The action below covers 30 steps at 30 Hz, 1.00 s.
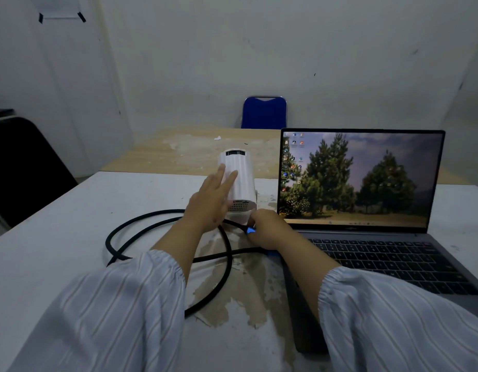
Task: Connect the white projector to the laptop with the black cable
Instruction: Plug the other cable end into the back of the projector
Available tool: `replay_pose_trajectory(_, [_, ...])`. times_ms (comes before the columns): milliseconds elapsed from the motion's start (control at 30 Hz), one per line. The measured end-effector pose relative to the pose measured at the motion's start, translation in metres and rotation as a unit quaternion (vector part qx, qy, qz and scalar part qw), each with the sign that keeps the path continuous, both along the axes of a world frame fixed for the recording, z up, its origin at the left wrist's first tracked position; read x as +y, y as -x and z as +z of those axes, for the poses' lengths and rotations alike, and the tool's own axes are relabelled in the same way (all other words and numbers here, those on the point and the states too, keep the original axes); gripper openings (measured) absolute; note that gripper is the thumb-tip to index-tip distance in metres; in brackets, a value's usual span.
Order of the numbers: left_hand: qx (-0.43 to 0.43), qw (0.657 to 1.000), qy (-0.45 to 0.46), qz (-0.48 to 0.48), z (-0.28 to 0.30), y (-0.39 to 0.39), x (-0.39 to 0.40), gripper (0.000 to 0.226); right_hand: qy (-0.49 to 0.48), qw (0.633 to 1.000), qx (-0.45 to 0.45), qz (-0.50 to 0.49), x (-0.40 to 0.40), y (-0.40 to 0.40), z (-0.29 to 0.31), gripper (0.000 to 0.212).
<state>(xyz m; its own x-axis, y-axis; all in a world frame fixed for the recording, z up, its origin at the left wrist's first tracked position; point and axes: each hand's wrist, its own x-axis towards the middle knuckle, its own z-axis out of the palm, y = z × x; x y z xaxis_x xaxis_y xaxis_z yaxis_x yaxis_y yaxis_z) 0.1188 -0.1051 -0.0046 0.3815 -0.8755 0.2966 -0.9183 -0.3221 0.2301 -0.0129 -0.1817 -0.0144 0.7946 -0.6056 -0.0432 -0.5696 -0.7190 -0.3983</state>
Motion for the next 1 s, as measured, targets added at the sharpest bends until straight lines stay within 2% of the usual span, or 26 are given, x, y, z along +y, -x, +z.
replay_pose_trajectory(67, [-0.027, 0.999, -0.020, -0.009, 0.004, -0.002, -0.001, 0.064, -0.052, 0.996, -0.066, -0.018, -0.001, 0.002, 0.001, 0.028])
replay_pose_trajectory(133, [-0.022, 0.999, -0.033, -0.017, 0.005, -0.004, -0.003, 0.063, -0.143, 0.977, -0.153, -0.048, -0.003, 0.001, 0.000, 0.021])
replay_pose_trajectory(167, [-0.014, 0.999, -0.034, -0.022, 0.006, -0.005, -0.004, 0.061, -0.211, 0.954, -0.202, -0.067, -0.003, 0.001, 0.000, 0.014])
replay_pose_trajectory(267, [0.009, 0.999, -0.028, -0.037, 0.005, -0.007, -0.006, 0.058, -0.404, 0.852, -0.313, -0.111, 0.000, -0.001, 0.000, 0.008])
replay_pose_trajectory(367, [0.034, 0.998, -0.019, -0.048, 0.006, -0.009, -0.005, 0.057, -0.515, 0.754, -0.390, -0.124, 0.004, -0.003, 0.000, 0.012])
replay_pose_trajectory(400, [0.044, 0.998, -0.016, -0.051, 0.006, -0.009, -0.006, 0.057, -0.524, 0.736, -0.409, -0.132, 0.006, -0.004, 0.000, 0.013])
replay_pose_trajectory(433, [0.054, 0.997, -0.013, -0.053, 0.006, -0.009, -0.006, 0.057, -0.510, 0.737, -0.421, -0.142, 0.008, -0.006, -0.002, 0.013])
replay_pose_trajectory(567, [0.091, 0.994, -0.006, -0.052, 0.004, -0.007, -0.007, 0.055, -0.365, 0.815, -0.420, -0.163, 0.012, -0.013, -0.010, 0.015])
replay_pose_trajectory(633, [0.099, 0.994, -0.004, -0.052, 0.005, -0.006, -0.008, 0.054, -0.309, 0.841, -0.417, -0.156, 0.015, -0.015, -0.012, 0.006])
replay_pose_trajectory(700, [0.108, 0.993, 0.001, -0.051, 0.006, -0.006, -0.007, 0.054, -0.262, 0.857, -0.415, -0.158, 0.013, -0.019, -0.015, 0.014])
replay_pose_trajectory(833, [0.120, 0.991, 0.010, -0.050, 0.009, -0.006, -0.006, 0.052, -0.215, 0.860, -0.437, -0.154, 0.013, -0.024, -0.012, 0.013])
replay_pose_trajectory(900, [0.133, 0.989, 0.020, -0.053, 0.011, -0.006, -0.006, 0.050, -0.237, 0.842, -0.456, -0.163, 0.014, -0.024, -0.009, 0.018])
replay_pose_trajectory(1000, [0.150, 0.987, 0.018, -0.059, 0.014, -0.008, -0.006, 0.048, -0.321, 0.800, -0.474, -0.180, 0.016, -0.021, -0.007, 0.022])
